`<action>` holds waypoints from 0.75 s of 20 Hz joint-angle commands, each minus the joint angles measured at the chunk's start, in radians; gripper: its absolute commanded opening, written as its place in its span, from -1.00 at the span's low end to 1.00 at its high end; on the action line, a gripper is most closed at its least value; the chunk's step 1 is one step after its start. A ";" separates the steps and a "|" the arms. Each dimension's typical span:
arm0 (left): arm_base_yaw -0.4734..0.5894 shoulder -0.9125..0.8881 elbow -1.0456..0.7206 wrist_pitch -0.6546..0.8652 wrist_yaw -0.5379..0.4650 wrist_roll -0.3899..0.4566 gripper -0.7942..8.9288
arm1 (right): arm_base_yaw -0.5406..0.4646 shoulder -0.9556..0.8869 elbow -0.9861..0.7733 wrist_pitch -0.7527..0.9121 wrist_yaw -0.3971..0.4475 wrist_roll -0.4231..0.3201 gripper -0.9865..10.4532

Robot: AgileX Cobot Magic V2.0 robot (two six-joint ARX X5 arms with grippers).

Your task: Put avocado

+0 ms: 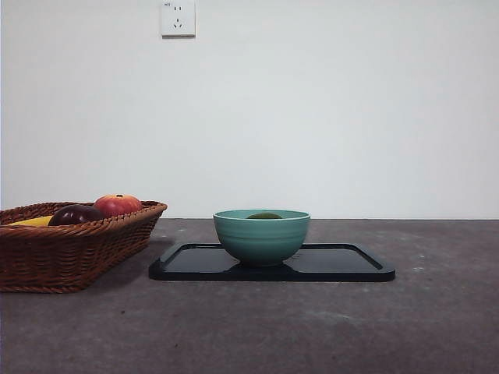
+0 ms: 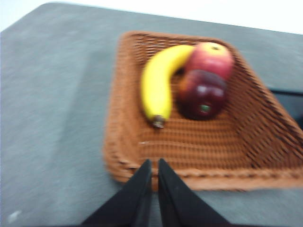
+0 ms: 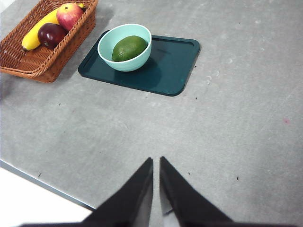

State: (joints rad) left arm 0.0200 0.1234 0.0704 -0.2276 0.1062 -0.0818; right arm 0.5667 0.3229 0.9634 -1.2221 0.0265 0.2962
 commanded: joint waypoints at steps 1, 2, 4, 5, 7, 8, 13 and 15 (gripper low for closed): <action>0.004 -0.026 -0.019 0.007 0.037 0.082 -0.79 | 0.007 0.002 0.006 0.014 0.000 0.010 -0.79; 0.004 -0.034 -0.024 0.006 0.037 0.082 -0.79 | 0.007 0.002 0.006 0.014 0.000 0.010 -0.79; 0.004 -0.050 -0.033 0.009 0.034 0.082 -0.79 | 0.007 0.002 0.006 0.014 0.000 0.010 -0.79; 0.004 -0.061 -0.042 0.011 0.033 0.082 -0.79 | 0.007 0.002 0.006 0.014 0.000 0.010 -0.79; 0.004 -0.080 -0.050 0.021 0.032 0.065 -0.79 | 0.007 0.002 0.006 0.014 0.000 0.010 -0.79; 0.004 -0.086 -0.050 0.020 0.028 0.065 -0.79 | 0.007 0.002 0.006 0.014 0.000 0.010 -0.79; 0.004 -0.120 -0.059 0.034 -0.071 0.029 -0.79 | 0.007 0.002 0.006 0.014 0.000 0.010 -0.79; 0.004 -0.120 -0.059 0.033 -0.113 0.028 -0.79 | 0.007 0.002 0.006 0.014 0.000 0.010 -0.79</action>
State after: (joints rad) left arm 0.0223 0.0044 0.0319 -0.1825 0.0017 -0.0441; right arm 0.5667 0.3229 0.9634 -1.2217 0.0265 0.2962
